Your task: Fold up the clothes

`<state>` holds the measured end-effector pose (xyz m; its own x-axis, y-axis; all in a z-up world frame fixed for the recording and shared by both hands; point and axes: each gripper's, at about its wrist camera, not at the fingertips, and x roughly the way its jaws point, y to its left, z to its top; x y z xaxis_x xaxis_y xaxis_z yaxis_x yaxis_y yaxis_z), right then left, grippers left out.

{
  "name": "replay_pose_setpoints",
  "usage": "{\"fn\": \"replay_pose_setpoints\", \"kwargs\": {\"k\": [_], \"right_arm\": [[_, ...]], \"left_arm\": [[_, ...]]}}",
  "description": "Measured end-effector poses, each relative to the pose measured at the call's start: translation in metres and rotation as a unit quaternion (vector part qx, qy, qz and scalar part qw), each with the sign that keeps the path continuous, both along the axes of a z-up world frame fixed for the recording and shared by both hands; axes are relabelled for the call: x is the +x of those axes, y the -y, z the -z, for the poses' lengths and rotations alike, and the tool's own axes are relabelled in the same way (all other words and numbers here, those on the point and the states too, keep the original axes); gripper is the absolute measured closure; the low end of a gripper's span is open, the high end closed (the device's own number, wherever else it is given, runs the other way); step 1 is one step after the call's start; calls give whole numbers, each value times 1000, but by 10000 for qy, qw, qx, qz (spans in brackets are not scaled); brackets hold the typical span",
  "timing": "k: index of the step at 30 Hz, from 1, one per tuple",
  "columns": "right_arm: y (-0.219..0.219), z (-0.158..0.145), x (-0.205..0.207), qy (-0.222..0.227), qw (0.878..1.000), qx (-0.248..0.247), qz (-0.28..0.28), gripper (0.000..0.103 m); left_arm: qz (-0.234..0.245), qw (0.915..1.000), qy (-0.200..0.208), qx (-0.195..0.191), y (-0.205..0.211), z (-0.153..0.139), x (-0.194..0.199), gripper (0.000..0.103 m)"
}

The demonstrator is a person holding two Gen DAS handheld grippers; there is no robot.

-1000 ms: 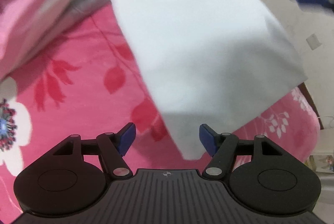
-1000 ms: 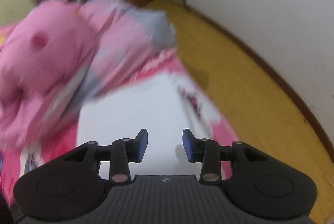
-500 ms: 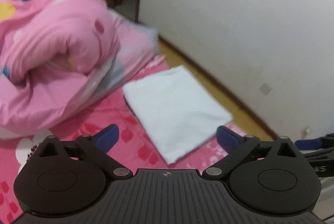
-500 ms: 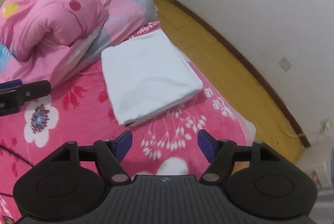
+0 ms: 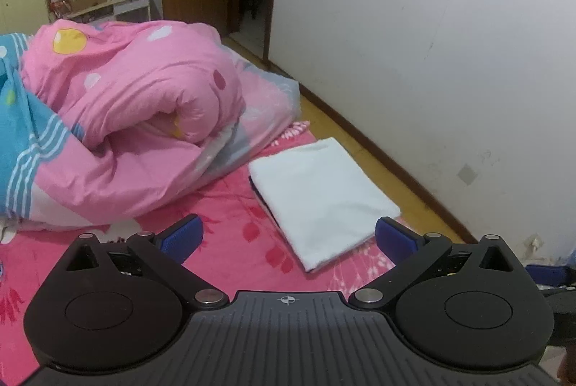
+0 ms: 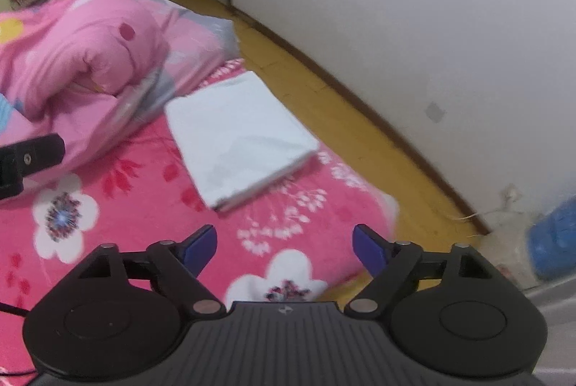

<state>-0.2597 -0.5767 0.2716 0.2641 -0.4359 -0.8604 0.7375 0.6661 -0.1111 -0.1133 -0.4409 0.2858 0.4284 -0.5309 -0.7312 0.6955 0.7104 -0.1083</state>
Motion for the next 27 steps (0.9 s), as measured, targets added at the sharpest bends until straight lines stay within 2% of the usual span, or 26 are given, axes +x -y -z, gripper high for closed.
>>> {"fn": "replay_pose_setpoints", "kwargs": {"k": [3, 7, 10, 12, 15, 17, 21, 27], "right_arm": [[-11, -4, -9, -96, 9997, -206, 134, 4], [-20, -5, -15, -148, 9989, -397, 209, 4], [-24, -5, -19, -217, 9983, -492, 217, 1], [-24, -3, -22, -232, 9986, -389, 262, 0], [-23, 0, -27, -199, 9989, -222, 352, 0], [-25, 1, -30, -187, 9985, -317, 401, 0], [-28, 2, -32, -226, 9975, -521, 409, 0], [-28, 4, -33, -224, 9978, -489, 388, 0]], "left_arm": [[-14, 9997, -219, 118, -1, 1, -7, 1], [-169, 9990, -339, 254, -2, 5, -17, 2], [-268, 9986, -426, 189, -6, 7, -22, 2], [-299, 9981, -525, 141, -8, 8, -24, 1], [-224, 9984, -457, 227, -8, 9, -29, 1], [-153, 9988, -370, 297, -8, 9, -33, 1], [-165, 9983, -447, 339, -6, 11, -36, 1], [-231, 9982, -360, 409, -3, 10, -43, 1]]}}
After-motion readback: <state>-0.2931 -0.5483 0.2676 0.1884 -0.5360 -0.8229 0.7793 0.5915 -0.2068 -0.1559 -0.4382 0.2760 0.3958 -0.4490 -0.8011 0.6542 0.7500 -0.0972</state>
